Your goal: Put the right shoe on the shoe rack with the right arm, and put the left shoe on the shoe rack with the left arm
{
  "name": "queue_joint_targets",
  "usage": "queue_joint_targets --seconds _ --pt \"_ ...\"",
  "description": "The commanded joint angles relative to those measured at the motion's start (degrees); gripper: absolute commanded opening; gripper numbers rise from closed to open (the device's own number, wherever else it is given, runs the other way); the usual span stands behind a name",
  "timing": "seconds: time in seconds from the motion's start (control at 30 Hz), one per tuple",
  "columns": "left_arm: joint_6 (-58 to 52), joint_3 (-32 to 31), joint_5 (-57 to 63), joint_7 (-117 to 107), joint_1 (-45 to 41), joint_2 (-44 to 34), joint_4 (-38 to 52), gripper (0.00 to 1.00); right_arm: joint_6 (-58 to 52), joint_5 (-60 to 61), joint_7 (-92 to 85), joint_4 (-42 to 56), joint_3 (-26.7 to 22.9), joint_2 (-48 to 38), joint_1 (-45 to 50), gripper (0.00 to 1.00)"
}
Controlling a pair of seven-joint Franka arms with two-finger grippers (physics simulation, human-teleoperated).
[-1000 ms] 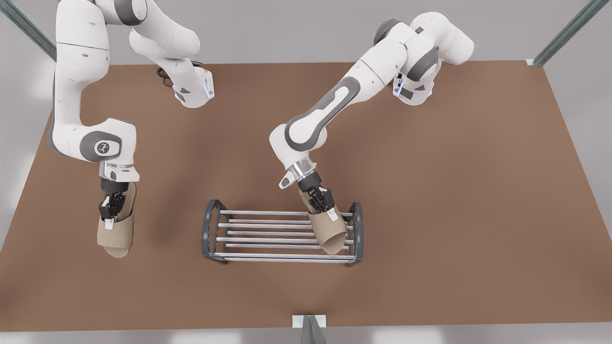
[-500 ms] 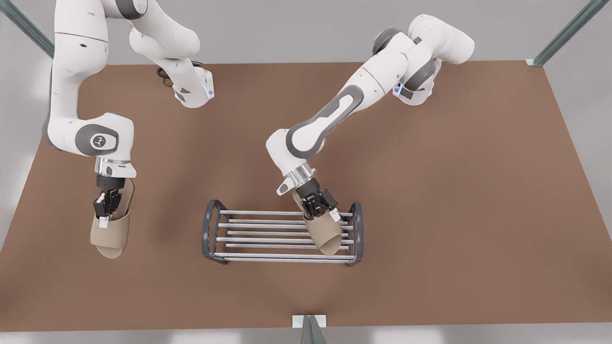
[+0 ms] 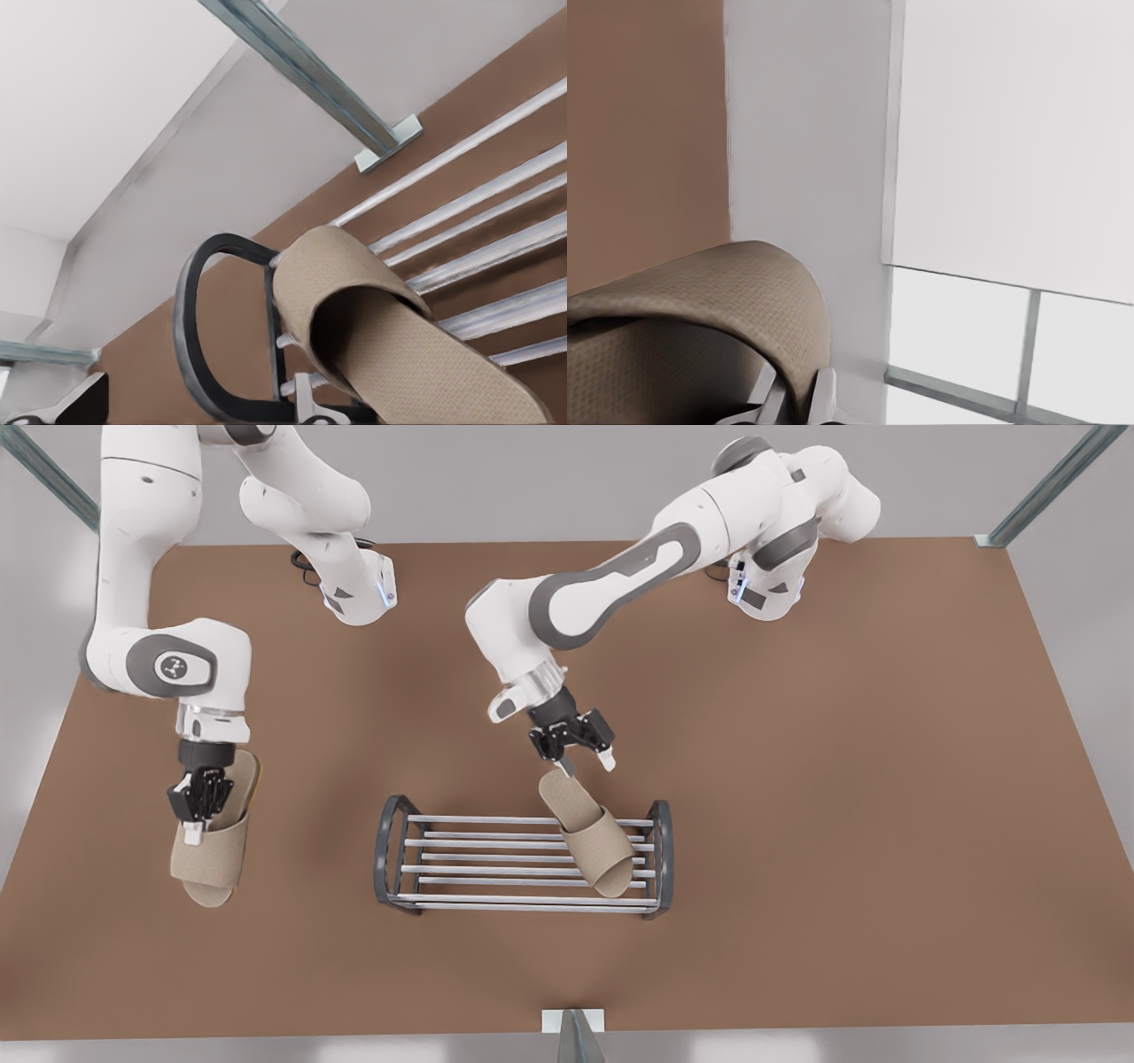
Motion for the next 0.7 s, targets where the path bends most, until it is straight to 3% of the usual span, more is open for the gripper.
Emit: queue_joint_targets --seconds 0.0,0.1,0.17,0.23,0.3,0.37,0.4,0.43,0.67 --pt "-6.3 -0.4 -9.5 11.5 4.8 -2.9 2.4 1.00 5.6 4.7 0.7 0.8 2.1 -1.6 4.6 0.21" --pt "-6.4 -0.5 -25.4 17.3 17.8 -5.0 6.2 1.00 5.6 8.8 0.6 4.9 6.7 -1.7 7.2 0.21" --pt "-6.1 -0.2 -40.6 22.3 29.3 -7.2 6.2 1.00 5.5 9.6 0.5 7.8 6.9 -1.0 10.5 0.21" --pt "-6.3 0.2 -47.4 24.2 36.2 -7.6 6.1 1.00 4.7 13.0 0.5 8.0 6.9 0.0 13.7 0.21" --pt "-6.6 0.4 -47.7 24.0 38.8 -8.1 5.8 1.00 0.9 14.5 0.4 9.1 6.9 4.1 17.9 0.21" --pt "-5.5 1.6 -48.2 24.3 38.7 -16.7 -4.6 1.00 0.3 16.9 0.4 11.6 6.8 8.5 20.2 0.21" --pt "1.0 7.8 -56.4 24.5 38.1 -24.3 -13.2 1.00 0.0 17.1 0.4 12.1 6.8 9.4 20.2 0.21" --pt "4.3 17.5 -62.5 27.5 32.2 -29.7 -19.0 1.00 0.0 19.1 0.3 12.1 6.8 10.1 20.4 0.21" --pt "4.8 18.6 -63.5 27.6 30.9 -30.0 -20.2 1.00 -6.7 18.9 0.0 12.8 6.3 16.2 22.1 0.21"
